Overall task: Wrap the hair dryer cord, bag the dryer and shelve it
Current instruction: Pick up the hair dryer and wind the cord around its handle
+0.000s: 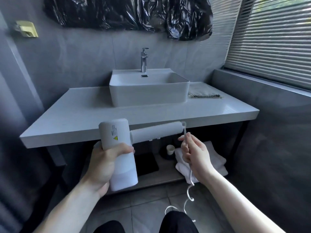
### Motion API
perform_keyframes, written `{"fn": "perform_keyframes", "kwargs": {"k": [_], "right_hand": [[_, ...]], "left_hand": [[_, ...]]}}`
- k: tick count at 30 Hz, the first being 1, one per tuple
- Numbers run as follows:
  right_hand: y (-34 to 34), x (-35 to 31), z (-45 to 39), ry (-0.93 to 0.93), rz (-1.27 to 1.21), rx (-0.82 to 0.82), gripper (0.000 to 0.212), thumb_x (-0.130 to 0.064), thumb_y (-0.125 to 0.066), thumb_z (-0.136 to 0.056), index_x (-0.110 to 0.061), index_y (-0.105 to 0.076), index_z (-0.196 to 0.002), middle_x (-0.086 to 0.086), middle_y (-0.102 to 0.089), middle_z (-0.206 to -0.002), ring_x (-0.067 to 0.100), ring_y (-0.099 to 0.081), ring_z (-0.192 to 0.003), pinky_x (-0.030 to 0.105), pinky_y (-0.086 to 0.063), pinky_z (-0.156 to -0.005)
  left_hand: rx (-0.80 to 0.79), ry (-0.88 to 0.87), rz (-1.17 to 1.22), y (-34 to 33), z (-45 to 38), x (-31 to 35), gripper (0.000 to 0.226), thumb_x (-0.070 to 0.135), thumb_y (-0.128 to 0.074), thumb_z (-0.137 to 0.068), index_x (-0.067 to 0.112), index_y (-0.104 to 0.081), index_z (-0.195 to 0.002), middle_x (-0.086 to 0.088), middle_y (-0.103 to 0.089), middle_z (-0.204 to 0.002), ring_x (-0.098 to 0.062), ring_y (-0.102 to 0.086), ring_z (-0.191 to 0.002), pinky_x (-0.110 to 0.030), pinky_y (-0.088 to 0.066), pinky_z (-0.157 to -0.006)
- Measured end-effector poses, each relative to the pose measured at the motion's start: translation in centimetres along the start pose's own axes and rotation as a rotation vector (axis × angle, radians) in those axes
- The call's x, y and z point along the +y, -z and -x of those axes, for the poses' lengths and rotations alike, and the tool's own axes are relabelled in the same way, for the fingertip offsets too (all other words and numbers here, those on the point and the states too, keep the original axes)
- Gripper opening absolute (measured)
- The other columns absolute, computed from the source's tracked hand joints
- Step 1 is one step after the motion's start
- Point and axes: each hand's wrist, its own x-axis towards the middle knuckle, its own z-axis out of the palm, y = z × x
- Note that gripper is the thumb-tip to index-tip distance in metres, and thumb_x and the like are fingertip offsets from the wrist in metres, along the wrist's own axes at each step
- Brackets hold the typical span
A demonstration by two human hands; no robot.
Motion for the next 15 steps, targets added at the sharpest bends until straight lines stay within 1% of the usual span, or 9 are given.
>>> {"fn": "perform_keyframes", "kwargs": {"k": [2,4,6,8,9,11,12,14,15], "right_hand": [[-0.5,1.2,-0.1,0.014,0.068,0.016,0.042,-0.033,-0.046,-0.114,-0.014,-0.068,-0.084,-0.007,-0.038,-0.056,0.004,-0.027,-0.044,0.021,-0.016,-0.045],[-0.8,2.6,-0.3,0.02,0.101,-0.013,0.047,-0.034,-0.043,-0.115,-0.017,-0.067,-0.077,-0.006,-0.036,-0.055,0.007,-0.024,-0.046,0.023,-0.014,-0.045],[-0.7,4.0,-0.3,0.012,0.166,-0.051,0.049,-0.035,-0.04,-0.115,-0.017,-0.065,-0.076,-0.008,-0.034,-0.054,0.006,-0.024,-0.044,0.02,-0.015,-0.042],[-0.5,5.0,0.4,0.029,0.314,-0.079,0.051,-0.037,-0.039,-0.115,-0.018,-0.064,-0.075,-0.013,-0.037,-0.051,0.004,-0.028,-0.044,0.021,-0.023,-0.043],[-0.4,5.3,1.0,0.057,0.424,-0.095,0.051,-0.037,-0.04,-0.115,-0.02,-0.064,-0.074,-0.012,-0.04,-0.051,0.004,-0.032,-0.046,0.022,-0.027,-0.047],[-0.3,5.5,2.4,0.124,0.653,-0.146,0.042,-0.034,-0.045,-0.113,-0.019,-0.064,-0.078,-0.01,-0.048,-0.056,0.003,-0.037,-0.051,0.024,-0.033,-0.053],[-0.5,5.3,3.3,0.143,0.737,-0.18,0.038,-0.033,-0.047,-0.112,-0.02,-0.064,-0.081,-0.01,-0.049,-0.057,0.004,-0.038,-0.052,0.024,-0.034,-0.054],[-1.1,4.3,4.6,0.138,0.839,-0.266,0.034,-0.037,-0.046,-0.112,-0.022,-0.067,-0.089,-0.014,-0.052,-0.054,0.006,-0.041,-0.051,0.023,-0.036,-0.056],[-1.4,3.5,5.2,0.138,0.897,-0.319,0.034,-0.04,-0.043,-0.112,-0.024,-0.067,-0.094,-0.014,-0.055,-0.055,0.007,-0.047,-0.053,0.024,-0.039,-0.058]], "left_hand": [[0.017,0.009,0.038,-0.3,-0.2,0.7,0.049,0.03,-0.083,-0.043,0.009,-0.075,-0.086,-0.016,-0.072,-0.083,-0.029,-0.067,-0.069,-0.042,-0.057,-0.061],[0.036,-0.01,0.059,-0.7,-0.4,1.5,0.047,0.03,-0.083,-0.043,0.012,-0.075,-0.086,-0.013,-0.072,-0.082,-0.027,-0.067,-0.068,-0.042,-0.057,-0.06],[0.055,-0.031,0.065,-1.2,-0.7,2.1,0.04,0.025,-0.082,-0.048,0.013,-0.074,-0.085,-0.012,-0.072,-0.081,-0.026,-0.068,-0.069,-0.042,-0.057,-0.061],[0.082,-0.049,0.078,-1.6,-1.1,2.7,0.031,0.021,-0.08,-0.056,0.014,-0.073,-0.085,-0.011,-0.071,-0.081,-0.027,-0.067,-0.071,-0.041,-0.056,-0.062],[0.094,-0.056,0.081,-1.7,-1.3,3.0,0.03,0.02,-0.079,-0.058,0.014,-0.073,-0.087,-0.01,-0.071,-0.081,-0.026,-0.066,-0.071,-0.039,-0.056,-0.061],[0.11,-0.078,0.064,-1.8,-1.9,3.3,0.03,0.02,-0.078,-0.059,0.015,-0.072,-0.088,-0.008,-0.069,-0.08,-0.025,-0.065,-0.069,-0.035,-0.056,-0.058],[0.118,-0.09,0.044,-1.8,-2.2,3.4,0.028,0.02,-0.079,-0.059,0.016,-0.071,-0.085,-0.005,-0.068,-0.078,-0.024,-0.064,-0.067,-0.034,-0.056,-0.057],[0.132,-0.103,0.0,-1.6,-2.8,3.2,0.023,0.019,-0.079,-0.058,0.018,-0.07,-0.079,0.001,-0.067,-0.068,-0.023,-0.062,-0.063,-0.033,-0.054,-0.055],[0.141,-0.104,-0.018,-1.5,-3.1,3.0,0.023,0.019,-0.08,-0.058,0.018,-0.069,-0.078,0.003,-0.067,-0.065,-0.022,-0.062,-0.061,-0.032,-0.054,-0.054]]}}
